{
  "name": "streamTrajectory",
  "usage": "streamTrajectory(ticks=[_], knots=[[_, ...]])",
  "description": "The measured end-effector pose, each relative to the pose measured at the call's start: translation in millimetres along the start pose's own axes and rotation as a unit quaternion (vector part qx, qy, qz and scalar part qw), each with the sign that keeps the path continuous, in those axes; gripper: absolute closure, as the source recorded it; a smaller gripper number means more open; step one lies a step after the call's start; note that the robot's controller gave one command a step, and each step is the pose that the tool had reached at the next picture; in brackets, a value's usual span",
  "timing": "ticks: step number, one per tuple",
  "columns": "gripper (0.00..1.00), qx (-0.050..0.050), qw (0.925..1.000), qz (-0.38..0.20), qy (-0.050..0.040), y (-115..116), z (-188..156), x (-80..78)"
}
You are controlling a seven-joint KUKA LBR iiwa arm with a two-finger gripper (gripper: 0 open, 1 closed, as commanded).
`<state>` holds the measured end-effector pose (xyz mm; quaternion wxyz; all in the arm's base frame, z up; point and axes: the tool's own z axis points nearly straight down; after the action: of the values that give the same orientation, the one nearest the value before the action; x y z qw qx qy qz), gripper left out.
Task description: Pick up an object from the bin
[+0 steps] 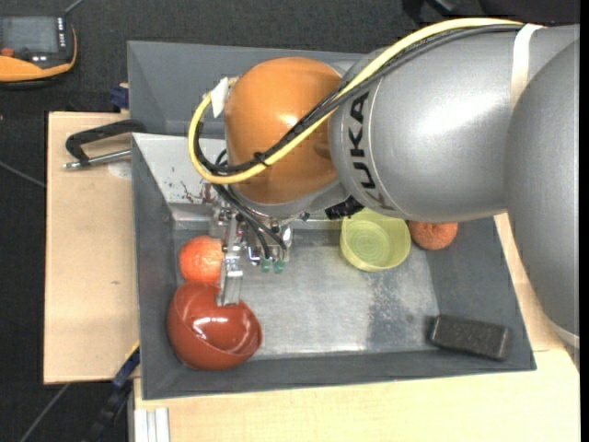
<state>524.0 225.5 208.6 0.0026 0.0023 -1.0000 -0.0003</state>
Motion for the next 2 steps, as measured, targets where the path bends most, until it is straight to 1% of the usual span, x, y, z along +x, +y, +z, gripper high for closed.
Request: streamTrajectory(ticks=[1, 2], knots=[[0.00, 0.001, 0.9985, -0.055, 0.0023, -48, 116, -27.2], [0.00, 0.001, 0.9990, -0.044, 0.0034, -90, 115, 1.9]])
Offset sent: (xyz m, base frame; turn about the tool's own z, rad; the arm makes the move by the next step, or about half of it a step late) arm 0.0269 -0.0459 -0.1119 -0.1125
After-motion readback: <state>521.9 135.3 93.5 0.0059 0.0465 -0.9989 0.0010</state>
